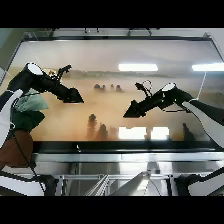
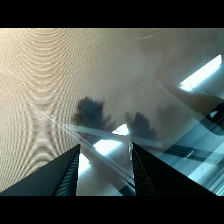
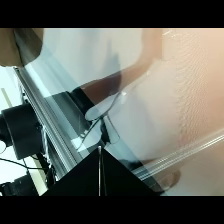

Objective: Fold the shirts.

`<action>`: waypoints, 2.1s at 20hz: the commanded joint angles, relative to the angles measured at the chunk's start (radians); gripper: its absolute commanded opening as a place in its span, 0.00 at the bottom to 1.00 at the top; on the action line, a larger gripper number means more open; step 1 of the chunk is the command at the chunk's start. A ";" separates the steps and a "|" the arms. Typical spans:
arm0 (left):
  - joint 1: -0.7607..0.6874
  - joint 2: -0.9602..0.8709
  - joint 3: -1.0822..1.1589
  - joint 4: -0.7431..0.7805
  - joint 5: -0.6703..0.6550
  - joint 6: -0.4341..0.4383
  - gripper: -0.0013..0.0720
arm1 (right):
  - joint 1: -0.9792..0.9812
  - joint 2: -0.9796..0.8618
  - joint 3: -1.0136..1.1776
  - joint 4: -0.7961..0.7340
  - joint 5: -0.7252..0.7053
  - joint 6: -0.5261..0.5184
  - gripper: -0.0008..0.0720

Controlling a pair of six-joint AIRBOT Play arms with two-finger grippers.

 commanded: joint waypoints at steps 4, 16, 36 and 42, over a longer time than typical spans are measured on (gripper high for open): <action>0.000 0.000 0.001 0.000 0.000 0.001 0.47 | 0.000 0.000 0.000 0.000 0.000 0.000 0.03; 0.000 0.000 0.001 0.000 0.019 0.001 0.47 | 0.000 0.000 0.000 0.039 -0.040 0.000 0.03; 0.323 -0.028 0.515 0.082 0.254 -0.052 0.99 | -0.103 0.005 0.069 0.409 -0.126 -0.213 0.58; 0.407 -0.218 0.515 0.093 0.431 -0.051 0.99 | -0.223 0.005 0.069 0.337 -0.132 -0.213 0.84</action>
